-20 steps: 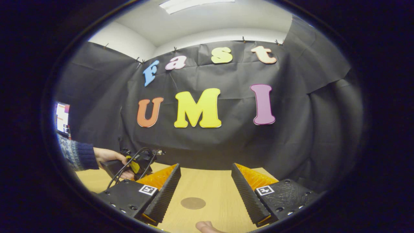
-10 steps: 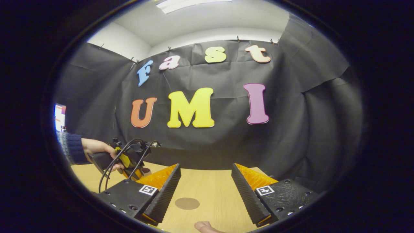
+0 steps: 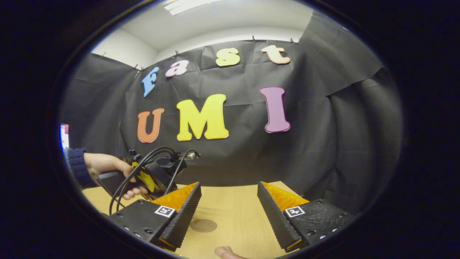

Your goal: Put the toothbrush and toothpaste on the desktop into the cup, then pick up the cup and place it on the coaster on the desktop.

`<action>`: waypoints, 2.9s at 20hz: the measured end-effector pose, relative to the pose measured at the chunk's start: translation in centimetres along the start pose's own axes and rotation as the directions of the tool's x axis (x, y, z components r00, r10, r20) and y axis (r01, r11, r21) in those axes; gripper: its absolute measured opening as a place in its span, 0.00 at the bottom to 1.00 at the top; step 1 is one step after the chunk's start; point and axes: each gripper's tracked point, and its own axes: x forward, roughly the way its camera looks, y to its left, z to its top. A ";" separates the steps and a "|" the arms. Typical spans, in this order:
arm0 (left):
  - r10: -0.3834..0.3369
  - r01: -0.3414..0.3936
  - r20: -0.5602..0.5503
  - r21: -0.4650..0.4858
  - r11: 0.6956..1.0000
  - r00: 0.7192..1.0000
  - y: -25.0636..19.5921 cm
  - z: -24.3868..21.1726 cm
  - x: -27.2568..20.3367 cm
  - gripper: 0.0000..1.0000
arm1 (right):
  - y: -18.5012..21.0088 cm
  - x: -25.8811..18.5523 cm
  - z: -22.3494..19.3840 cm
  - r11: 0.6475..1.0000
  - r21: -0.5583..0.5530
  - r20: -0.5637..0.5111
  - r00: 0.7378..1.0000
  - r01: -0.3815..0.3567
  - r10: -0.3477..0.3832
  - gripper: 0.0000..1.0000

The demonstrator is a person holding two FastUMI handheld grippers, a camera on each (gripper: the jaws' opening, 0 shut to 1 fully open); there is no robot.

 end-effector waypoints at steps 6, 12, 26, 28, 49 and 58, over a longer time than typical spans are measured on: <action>0.002 -0.001 -0.022 0.047 0.999 1.000 -8.5 -0.4 -2.3 0.23 | -3.1 0.7 0.0 0.996 0.067 -0.021 0.998 0.059 -0.057 0.95; 0.016 -0.013 -0.041 0.063 0.998 0.999 -8.5 -1.0 -1.4 0.23 | -2.9 0.7 0.1 0.996 0.075 -0.020 0.999 0.051 -0.050 0.95; 0.082 -0.132 0.270 0.173 0.976 0.959 -11.7 3.6 -13.0 0.30 | -2.0 0.6 -0.3 0.998 0.046 -0.024 0.999 0.031 -0.030 0.95; 0.055 -0.118 0.347 0.165 0.979 0.936 -12.1 4.6 -15.5 0.30 | -1.8 0.6 -0.4 0.999 0.041 -0.027 0.999 0.028 -0.027 0.95; 0.072 -0.023 0.880 -0.070 0.997 0.469 -3.7 4.3 -22.4 0.47 | 4.0 -0.4 -2.1 0.997 -0.042 -0.069 0.996 -0.062 0.059 0.95; 0.110 -0.099 0.936 -0.081 0.992 0.335 -2.8 3.3 -23.8 0.80 | 5.8 -1.3 -2.3 0.993 -0.105 -0.047 0.998 -0.050 0.045 0.95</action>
